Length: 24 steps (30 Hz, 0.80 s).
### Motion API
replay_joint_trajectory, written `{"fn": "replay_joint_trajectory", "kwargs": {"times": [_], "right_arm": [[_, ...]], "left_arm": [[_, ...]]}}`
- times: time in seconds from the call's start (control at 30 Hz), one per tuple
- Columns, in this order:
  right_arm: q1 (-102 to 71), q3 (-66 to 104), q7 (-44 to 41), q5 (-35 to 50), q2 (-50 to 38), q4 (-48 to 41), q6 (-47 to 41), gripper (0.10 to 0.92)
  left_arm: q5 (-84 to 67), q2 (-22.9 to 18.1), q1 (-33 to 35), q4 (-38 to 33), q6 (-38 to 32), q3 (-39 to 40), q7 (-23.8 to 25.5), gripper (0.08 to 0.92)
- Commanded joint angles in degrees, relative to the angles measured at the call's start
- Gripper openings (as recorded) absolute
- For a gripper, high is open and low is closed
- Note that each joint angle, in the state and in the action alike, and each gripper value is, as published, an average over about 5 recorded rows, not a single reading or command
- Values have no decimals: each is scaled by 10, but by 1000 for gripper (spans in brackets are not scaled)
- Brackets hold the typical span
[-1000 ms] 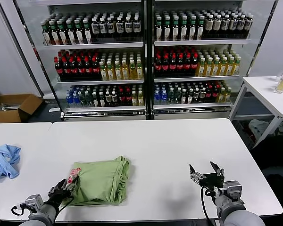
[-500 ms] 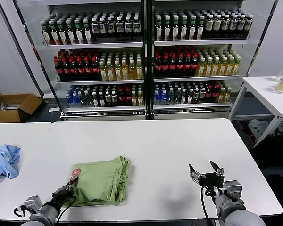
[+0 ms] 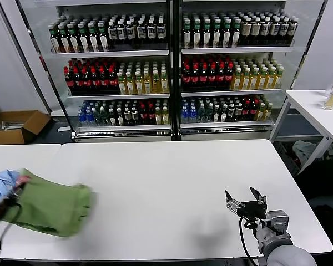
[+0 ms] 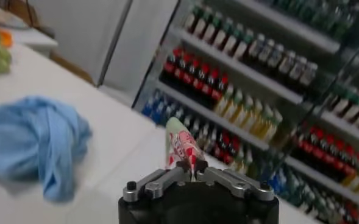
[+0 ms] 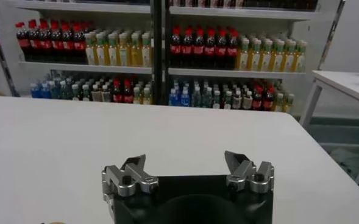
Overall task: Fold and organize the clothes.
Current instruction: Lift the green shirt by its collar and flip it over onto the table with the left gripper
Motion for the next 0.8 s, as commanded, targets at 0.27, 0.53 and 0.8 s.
{"fn": "replay_joint_trajectory", "kwargs": {"times": [0.27,0.53,0.8], "right_arm": [[-24,23,1,-1,0,7,0,823],[-21,15,3,-5,6,7,0,823],[-15,16,4,-5,4,4,0,823]], "left_arm": [[362,-208,-63,-112,10,573,4,102],[444,-271,-148,-24,-27,620,-2,102],[458,-319,-216,41,-72,624,-23,102]]}}
